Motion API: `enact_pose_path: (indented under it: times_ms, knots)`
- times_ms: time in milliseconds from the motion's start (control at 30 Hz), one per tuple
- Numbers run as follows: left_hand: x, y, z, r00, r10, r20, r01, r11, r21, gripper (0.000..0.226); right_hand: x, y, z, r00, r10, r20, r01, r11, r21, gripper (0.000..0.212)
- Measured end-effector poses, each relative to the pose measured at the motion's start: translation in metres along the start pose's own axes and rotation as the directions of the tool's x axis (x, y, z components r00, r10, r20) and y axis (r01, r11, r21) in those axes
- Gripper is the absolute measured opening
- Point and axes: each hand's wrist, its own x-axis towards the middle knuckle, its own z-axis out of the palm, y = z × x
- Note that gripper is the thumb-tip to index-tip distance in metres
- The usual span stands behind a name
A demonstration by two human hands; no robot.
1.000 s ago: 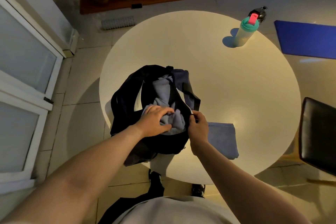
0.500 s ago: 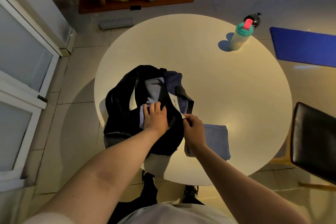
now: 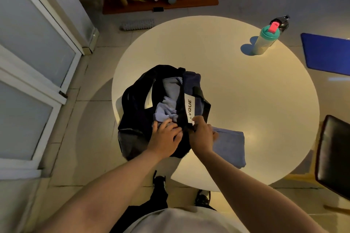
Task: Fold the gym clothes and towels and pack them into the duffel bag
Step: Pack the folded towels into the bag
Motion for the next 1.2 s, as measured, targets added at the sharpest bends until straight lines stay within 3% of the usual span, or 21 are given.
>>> enact_pose_path:
  times_ms: [100,200,333,433,500,567,633,700,767,800,833,900,1000,1100,1200]
  knots:
    - [0.001,0.003,-0.005,0.995,-0.026,0.095,0.033,0.997,-0.069,0.043,0.001,-0.004,-0.001,0.999,0.026,0.030,-0.033,0.966,0.256,0.025]
    - [0.007,0.007,-0.012,0.983,-0.039,0.181,0.059,0.992,-0.107,0.046,-0.005,-0.004,-0.010,0.999,0.015,0.052,-0.039,0.863,0.503,0.018]
    - [0.025,0.009,-0.017,0.940,0.037,0.338,-0.012,0.997,-0.077,0.084,-0.007,-0.001,-0.023,0.998,0.049,0.043,-0.065,0.796,0.602,0.014]
    - [0.033,0.013,-0.023,0.949,0.060,0.309,0.026,0.963,-0.267,0.053,0.001,0.000,-0.024,0.994,0.102,0.039,-0.107,0.841,0.531,0.012]
    - [0.027,0.009,-0.022,0.972,0.110,0.208,-0.024,0.924,-0.380,0.043,0.007,-0.002,-0.024,0.995,0.097,0.024,-0.097,0.894,0.437,0.014]
    - [0.014,0.000,-0.020,0.995,0.096,0.009,-0.082,0.901,-0.426,0.041,0.012,-0.004,-0.023,0.997,0.076,-0.011,-0.068,0.935,0.348,0.016]
    - [0.003,-0.012,-0.016,0.975,-0.032,-0.218,-0.055,0.923,-0.382,0.030,0.012,-0.009,-0.021,0.998,0.035,-0.057,-0.023,0.980,0.200,0.023]
    - [-0.004,-0.024,-0.015,0.938,-0.200,-0.285,0.083,0.923,-0.375,0.023,0.004,-0.018,-0.018,0.980,-0.104,-0.168,0.113,0.992,0.049,0.032]
    - [-0.005,-0.037,-0.013,0.954,-0.231,-0.193,0.151,0.922,-0.357,0.023,-0.005,-0.032,-0.015,0.858,-0.435,-0.275,0.434,0.898,-0.067,0.031]
    - [-0.006,-0.043,-0.011,0.974,-0.182,-0.135,0.132,0.941,-0.311,0.028,-0.007,-0.039,-0.011,0.781,-0.572,-0.250,0.571,0.817,-0.084,0.027]
    - [-0.005,-0.047,-0.011,0.991,-0.112,-0.078,0.090,0.965,-0.247,0.035,-0.008,-0.044,-0.004,0.757,-0.630,-0.172,0.636,0.771,-0.028,0.026]
    - [0.000,-0.051,-0.015,1.000,-0.007,0.018,0.009,0.993,-0.121,0.044,-0.005,-0.052,0.010,0.810,-0.585,0.034,0.577,0.807,0.126,0.029]
    - [0.012,-0.053,-0.025,0.989,-0.021,0.147,0.032,0.997,-0.073,0.048,0.005,-0.049,0.027,0.844,-0.472,0.253,0.464,0.881,0.097,0.042]
    - [0.018,-0.054,-0.033,0.960,-0.099,0.261,0.107,0.994,-0.017,0.052,0.015,-0.044,0.030,0.861,-0.391,0.324,0.393,0.917,0.062,0.051]
    - [0.018,-0.054,-0.035,0.970,-0.136,0.204,0.129,0.991,0.047,0.060,0.020,-0.042,0.030,0.871,-0.346,0.350,0.356,0.934,0.038,0.054]
